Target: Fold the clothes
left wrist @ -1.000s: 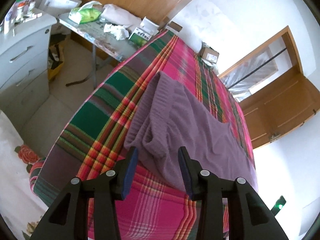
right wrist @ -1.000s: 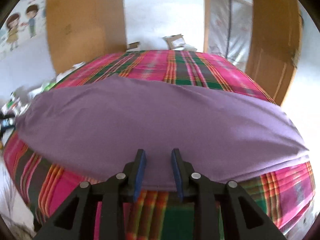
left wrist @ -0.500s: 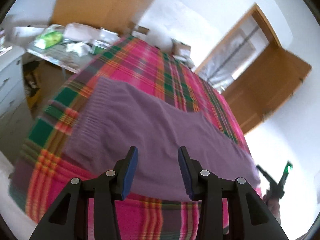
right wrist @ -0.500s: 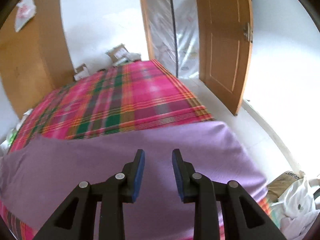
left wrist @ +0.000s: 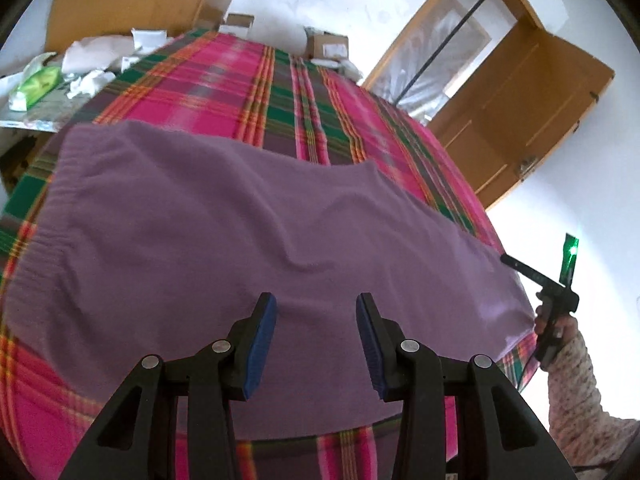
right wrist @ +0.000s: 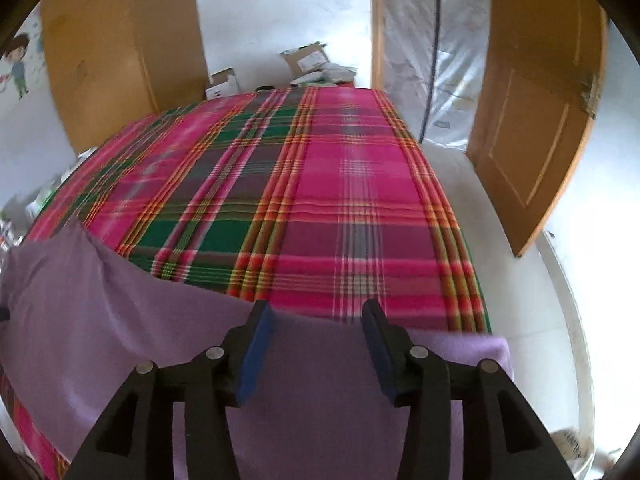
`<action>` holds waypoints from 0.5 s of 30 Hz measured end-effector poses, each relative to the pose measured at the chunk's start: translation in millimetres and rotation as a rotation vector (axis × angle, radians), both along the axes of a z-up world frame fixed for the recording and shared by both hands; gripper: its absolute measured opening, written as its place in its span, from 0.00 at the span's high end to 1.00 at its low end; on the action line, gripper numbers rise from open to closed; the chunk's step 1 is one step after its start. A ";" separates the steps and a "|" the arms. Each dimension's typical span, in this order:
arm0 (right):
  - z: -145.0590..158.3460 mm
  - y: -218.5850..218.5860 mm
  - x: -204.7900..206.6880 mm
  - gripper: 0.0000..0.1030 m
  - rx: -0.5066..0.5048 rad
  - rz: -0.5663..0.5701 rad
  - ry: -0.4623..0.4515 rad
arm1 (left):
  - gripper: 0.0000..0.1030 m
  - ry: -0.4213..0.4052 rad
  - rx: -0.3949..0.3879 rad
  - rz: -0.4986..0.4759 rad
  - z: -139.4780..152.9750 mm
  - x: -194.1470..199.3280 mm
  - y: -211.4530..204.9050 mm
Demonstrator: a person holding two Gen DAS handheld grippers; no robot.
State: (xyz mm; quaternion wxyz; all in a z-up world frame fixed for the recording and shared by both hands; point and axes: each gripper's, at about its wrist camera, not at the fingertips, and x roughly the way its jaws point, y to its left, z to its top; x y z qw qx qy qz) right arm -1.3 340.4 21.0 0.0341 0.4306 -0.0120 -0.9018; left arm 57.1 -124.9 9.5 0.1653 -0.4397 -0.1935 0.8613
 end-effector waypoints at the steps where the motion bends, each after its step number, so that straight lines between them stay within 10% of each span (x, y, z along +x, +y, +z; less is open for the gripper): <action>1: -2.4 -2.0 -2.5 0.52 -0.007 0.006 -0.023 | 0.58 -0.009 -0.002 -0.005 -1.7 -1.9 1.9; 6: -4.9 -7.1 0.7 0.53 -0.009 0.005 -0.022 | 0.58 -0.020 0.008 -0.004 -5.8 -7.3 3.2; 15: 0.8 -14.9 3.6 0.94 -0.017 -0.004 -0.013 | 0.58 -0.018 0.018 0.004 -6.8 -8.1 2.2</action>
